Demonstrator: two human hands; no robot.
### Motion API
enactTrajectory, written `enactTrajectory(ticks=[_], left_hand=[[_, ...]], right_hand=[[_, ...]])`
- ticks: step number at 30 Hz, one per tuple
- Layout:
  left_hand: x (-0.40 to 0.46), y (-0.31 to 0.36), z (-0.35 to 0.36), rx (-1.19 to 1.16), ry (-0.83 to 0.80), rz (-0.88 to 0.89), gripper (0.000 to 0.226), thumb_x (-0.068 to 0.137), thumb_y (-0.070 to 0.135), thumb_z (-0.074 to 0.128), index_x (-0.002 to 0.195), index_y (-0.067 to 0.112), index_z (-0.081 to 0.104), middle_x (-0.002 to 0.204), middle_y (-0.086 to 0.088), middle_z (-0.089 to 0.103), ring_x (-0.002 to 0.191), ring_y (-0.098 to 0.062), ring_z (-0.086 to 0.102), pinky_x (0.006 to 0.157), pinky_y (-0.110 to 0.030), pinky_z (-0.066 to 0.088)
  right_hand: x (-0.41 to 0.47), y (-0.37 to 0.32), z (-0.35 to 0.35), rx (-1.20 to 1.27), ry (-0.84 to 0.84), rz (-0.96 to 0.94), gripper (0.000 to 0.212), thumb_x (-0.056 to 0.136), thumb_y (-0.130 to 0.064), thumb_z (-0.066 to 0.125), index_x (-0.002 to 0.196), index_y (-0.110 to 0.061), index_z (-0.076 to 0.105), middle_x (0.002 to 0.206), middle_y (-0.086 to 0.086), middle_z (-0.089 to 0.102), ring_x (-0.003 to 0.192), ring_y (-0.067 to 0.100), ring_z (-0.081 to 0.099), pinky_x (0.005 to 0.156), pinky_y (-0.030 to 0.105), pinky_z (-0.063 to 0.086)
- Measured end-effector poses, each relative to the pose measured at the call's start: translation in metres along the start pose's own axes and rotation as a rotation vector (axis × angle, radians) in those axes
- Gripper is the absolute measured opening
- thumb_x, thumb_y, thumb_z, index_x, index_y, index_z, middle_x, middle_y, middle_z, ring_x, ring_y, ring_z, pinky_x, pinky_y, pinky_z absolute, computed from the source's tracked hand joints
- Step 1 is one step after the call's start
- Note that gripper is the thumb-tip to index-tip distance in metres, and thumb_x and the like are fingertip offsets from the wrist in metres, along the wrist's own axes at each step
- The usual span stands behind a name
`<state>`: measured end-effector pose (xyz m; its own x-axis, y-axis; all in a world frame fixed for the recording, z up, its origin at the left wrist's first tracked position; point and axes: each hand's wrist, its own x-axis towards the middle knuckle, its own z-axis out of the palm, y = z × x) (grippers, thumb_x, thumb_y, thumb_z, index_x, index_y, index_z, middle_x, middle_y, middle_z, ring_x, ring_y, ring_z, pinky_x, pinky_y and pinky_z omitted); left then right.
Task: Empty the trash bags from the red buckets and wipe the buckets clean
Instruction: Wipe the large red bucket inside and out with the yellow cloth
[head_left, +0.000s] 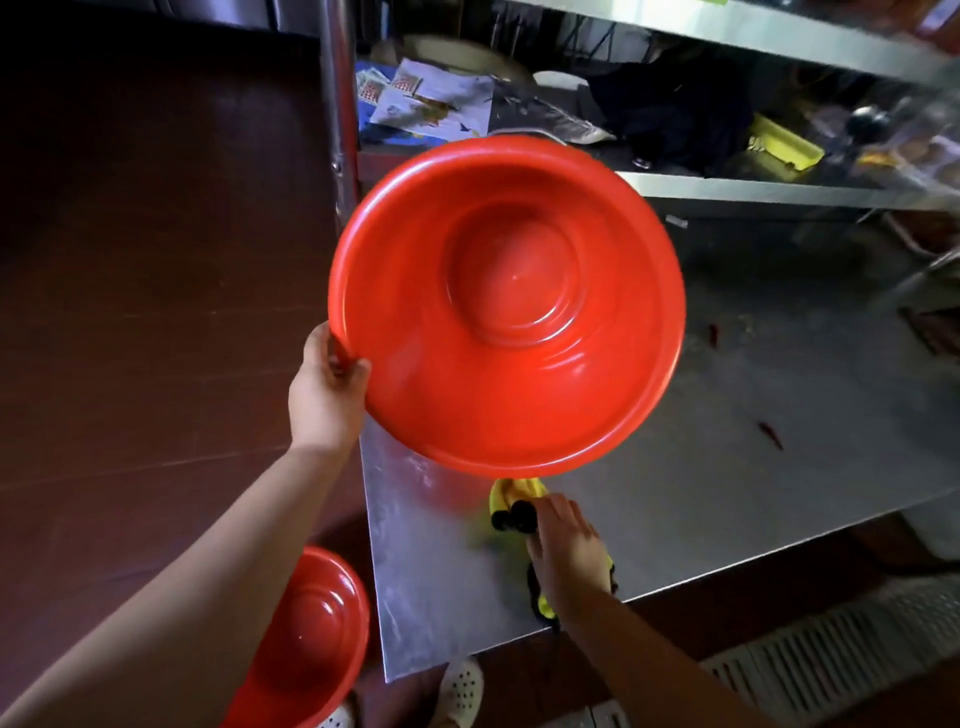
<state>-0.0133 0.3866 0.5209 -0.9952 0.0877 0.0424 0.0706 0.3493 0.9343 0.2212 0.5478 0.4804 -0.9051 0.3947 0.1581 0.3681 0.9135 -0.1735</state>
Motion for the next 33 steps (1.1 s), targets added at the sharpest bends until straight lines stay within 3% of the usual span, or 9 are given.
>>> enactTrajectory(ticks=[3,5,11,14,18,22,27,29,33], left_hand=[[-0.001,-0.001,-0.004,-0.048,-0.036,0.007,0.045,0.088,0.017,0.060,0.130,0.025,0.046,0.082,0.013,0.051,0.078,-0.012,0.054,0.075,-0.025,0.040],[-0.002,0.000,-0.007,-0.069,-0.053,0.044,0.044,0.089,0.016,0.059,0.130,0.023,0.048,0.082,0.009,0.052,0.080,-0.014,0.055,0.076,-0.027,0.042],[-0.006,-0.007,-0.015,-0.089,-0.115,0.061,0.048,0.090,0.014,0.059,0.136,0.022,0.046,0.109,-0.009,0.064,0.099,-0.024,0.061,0.090,-0.035,0.048],[-0.007,-0.015,-0.017,-0.085,-0.145,0.056,0.051,0.091,0.015,0.059,0.138,0.023,0.043,0.115,-0.009,0.063,0.102,-0.023,0.061,0.092,-0.038,0.048],[-0.004,-0.032,-0.018,-0.123,-0.175,0.050,0.051,0.092,0.014,0.056,0.138,0.028,0.041,0.124,-0.008,0.059,0.111,-0.025,0.058,0.095,-0.045,0.047],[0.001,-0.053,-0.018,-0.124,-0.175,0.071,0.049,0.091,0.010,0.056,0.136,0.025,0.043,0.125,-0.010,0.057,0.115,-0.026,0.054,0.100,-0.045,0.043],[0.009,-0.070,-0.014,-0.196,-0.177,0.041,0.053,0.091,0.009,0.053,0.136,0.033,0.041,0.128,-0.005,0.055,0.120,-0.021,0.051,0.105,-0.045,0.039],[0.012,-0.080,-0.012,-0.204,-0.166,0.021,0.052,0.091,0.009,0.052,0.137,0.031,0.040,0.129,-0.004,0.055,0.120,-0.020,0.051,0.105,-0.041,0.039],[0.008,-0.095,0.000,-0.217,-0.232,-0.174,0.035,0.094,0.015,0.052,0.128,0.021,0.045,0.105,0.001,0.059,0.103,-0.018,0.056,0.083,-0.025,0.038]], right_hand=[[-0.020,-0.014,-0.025,0.166,0.131,-0.021,0.016,0.071,-0.012,0.074,0.085,-0.014,0.067,0.084,-0.001,0.064,0.071,0.021,0.063,0.048,0.026,0.049],[-0.020,-0.030,-0.046,0.187,0.220,-0.040,0.018,0.080,-0.019,0.058,0.094,-0.013,0.068,0.093,-0.001,0.067,0.080,0.019,0.063,0.056,0.027,0.050],[0.031,-0.079,-0.091,0.139,0.499,-0.037,0.038,0.070,-0.014,0.047,0.100,-0.011,0.070,0.101,0.001,0.067,0.093,0.017,0.056,0.075,0.026,0.045],[0.061,-0.098,-0.076,-0.009,0.309,-0.036,0.031,0.073,-0.018,0.053,0.099,-0.014,0.068,0.102,0.001,0.065,0.090,0.026,0.060,0.069,0.032,0.050],[0.075,-0.113,-0.011,-0.068,-0.278,-0.008,0.050,0.091,-0.047,0.043,0.136,-0.024,0.046,0.137,0.000,0.049,0.126,0.025,0.042,0.102,0.034,0.031],[0.072,-0.118,0.033,0.040,-0.195,0.045,0.049,0.097,-0.041,0.036,0.142,-0.023,0.040,0.150,-0.002,0.036,0.137,0.020,0.030,0.113,0.032,0.019],[0.076,-0.119,0.075,0.018,-0.315,-0.012,0.056,0.100,-0.041,0.027,0.151,-0.021,0.015,0.160,-0.002,0.007,0.146,0.015,0.010,0.118,0.030,0.006],[0.079,-0.118,0.085,-0.023,-0.301,-0.015,0.057,0.099,-0.042,0.029,0.150,-0.021,0.017,0.159,-0.002,0.011,0.146,0.014,0.009,0.117,0.033,0.002],[0.081,-0.120,0.090,-0.047,-0.197,0.033,0.058,0.091,-0.048,0.038,0.144,-0.024,0.036,0.152,-0.002,0.033,0.135,0.022,0.035,0.110,0.041,0.023]])
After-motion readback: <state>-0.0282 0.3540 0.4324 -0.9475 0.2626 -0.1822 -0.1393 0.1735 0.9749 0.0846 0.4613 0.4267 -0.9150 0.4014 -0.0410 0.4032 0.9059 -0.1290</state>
